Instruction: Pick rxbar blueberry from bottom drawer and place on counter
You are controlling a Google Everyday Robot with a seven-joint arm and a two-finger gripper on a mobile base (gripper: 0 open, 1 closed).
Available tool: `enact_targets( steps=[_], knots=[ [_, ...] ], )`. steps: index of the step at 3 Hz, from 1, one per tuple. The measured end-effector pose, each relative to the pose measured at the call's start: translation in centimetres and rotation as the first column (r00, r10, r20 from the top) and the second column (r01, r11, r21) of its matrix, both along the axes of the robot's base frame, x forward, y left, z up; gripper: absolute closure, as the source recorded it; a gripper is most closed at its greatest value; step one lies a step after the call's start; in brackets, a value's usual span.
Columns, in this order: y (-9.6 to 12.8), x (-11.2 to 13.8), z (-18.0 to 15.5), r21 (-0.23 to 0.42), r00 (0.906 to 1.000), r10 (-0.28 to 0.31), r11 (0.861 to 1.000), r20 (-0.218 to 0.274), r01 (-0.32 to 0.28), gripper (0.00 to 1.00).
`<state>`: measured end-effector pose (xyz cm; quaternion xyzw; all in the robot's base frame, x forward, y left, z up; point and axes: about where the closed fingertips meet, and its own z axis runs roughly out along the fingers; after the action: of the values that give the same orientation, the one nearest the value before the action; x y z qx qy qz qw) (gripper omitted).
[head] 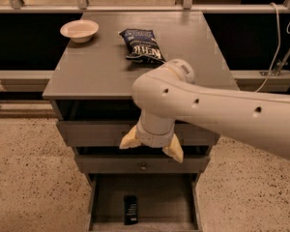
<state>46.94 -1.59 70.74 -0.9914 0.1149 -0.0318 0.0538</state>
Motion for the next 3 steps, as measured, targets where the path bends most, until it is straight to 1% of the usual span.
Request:
enact_targets(
  steps=[1,2,3],
  knots=[
    [0.3,-1.1,-1.2,-0.1,0.9639,0.242,0.968,0.111,-0.231,0.0],
    [0.1,-1.2,-1.5,-0.108,0.9582,0.263,0.962,0.112,-0.251,0.0],
    [-1.0,-0.8,-5.0,-0.049,0.9791,0.194,0.98,0.062,-0.191,0.0]
  ],
)
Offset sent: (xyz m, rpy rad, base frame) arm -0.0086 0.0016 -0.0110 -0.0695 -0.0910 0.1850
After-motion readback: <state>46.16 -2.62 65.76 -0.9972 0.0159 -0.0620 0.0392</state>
